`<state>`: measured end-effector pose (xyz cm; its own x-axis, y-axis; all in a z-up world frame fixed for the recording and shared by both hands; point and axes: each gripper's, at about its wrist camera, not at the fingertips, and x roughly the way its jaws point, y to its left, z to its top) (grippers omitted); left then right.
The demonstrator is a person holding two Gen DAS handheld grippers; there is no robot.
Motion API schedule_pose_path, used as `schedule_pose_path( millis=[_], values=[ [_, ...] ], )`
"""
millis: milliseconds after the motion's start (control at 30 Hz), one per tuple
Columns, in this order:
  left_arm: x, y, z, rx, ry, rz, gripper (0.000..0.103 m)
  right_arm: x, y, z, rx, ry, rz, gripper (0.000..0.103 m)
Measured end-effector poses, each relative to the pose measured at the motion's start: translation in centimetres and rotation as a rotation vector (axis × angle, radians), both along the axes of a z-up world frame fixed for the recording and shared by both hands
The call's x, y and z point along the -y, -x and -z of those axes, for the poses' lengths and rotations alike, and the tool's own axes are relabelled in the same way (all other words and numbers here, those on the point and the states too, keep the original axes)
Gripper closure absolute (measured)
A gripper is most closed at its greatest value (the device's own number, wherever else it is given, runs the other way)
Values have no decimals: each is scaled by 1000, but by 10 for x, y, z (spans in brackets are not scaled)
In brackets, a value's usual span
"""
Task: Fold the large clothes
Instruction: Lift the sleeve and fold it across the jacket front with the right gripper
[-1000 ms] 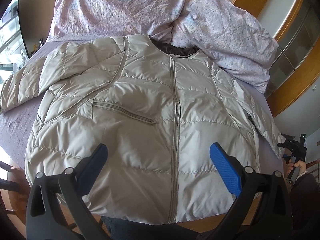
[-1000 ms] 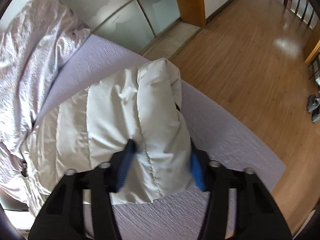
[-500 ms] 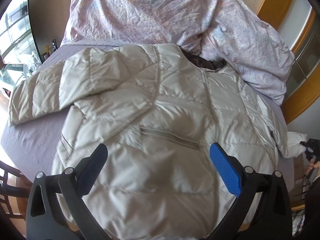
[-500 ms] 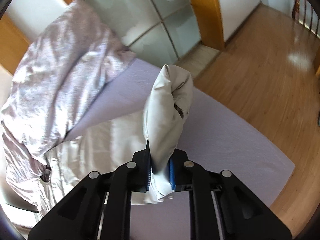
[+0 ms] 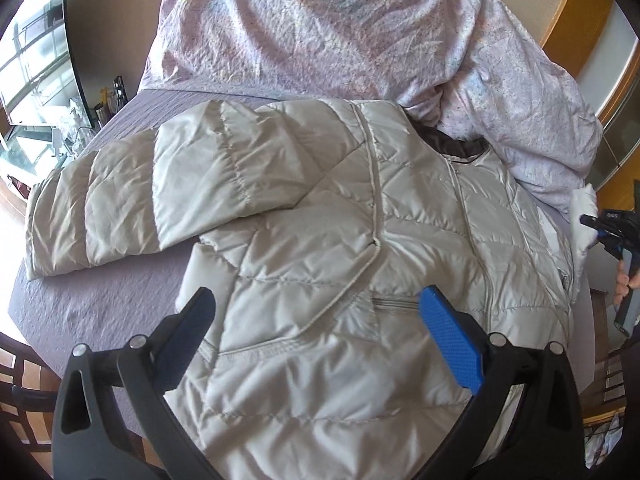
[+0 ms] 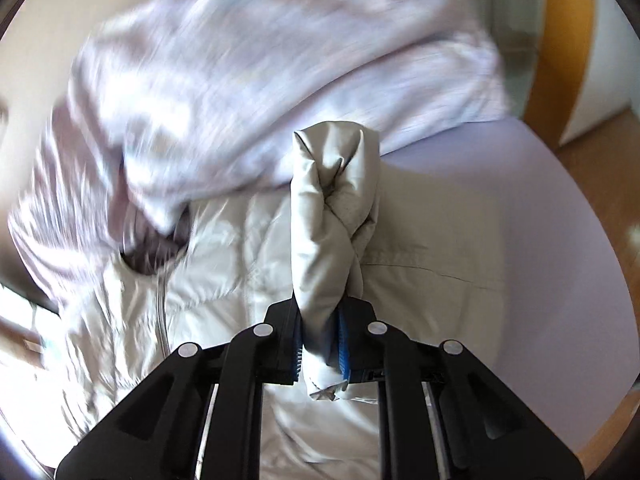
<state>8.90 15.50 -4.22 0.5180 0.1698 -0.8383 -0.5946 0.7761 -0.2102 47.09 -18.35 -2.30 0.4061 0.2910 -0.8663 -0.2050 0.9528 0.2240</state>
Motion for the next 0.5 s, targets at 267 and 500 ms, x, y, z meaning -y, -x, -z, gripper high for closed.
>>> schedule_pose_path(
  millis=[267,500],
  values=[
    [-35,22,9,-14,21,-46,2,-110,33,42,-75,70,-151,89],
    [-58,35,11,-10,26,-64,2,-182,60,50,-104,65,-249,89]
  ],
)
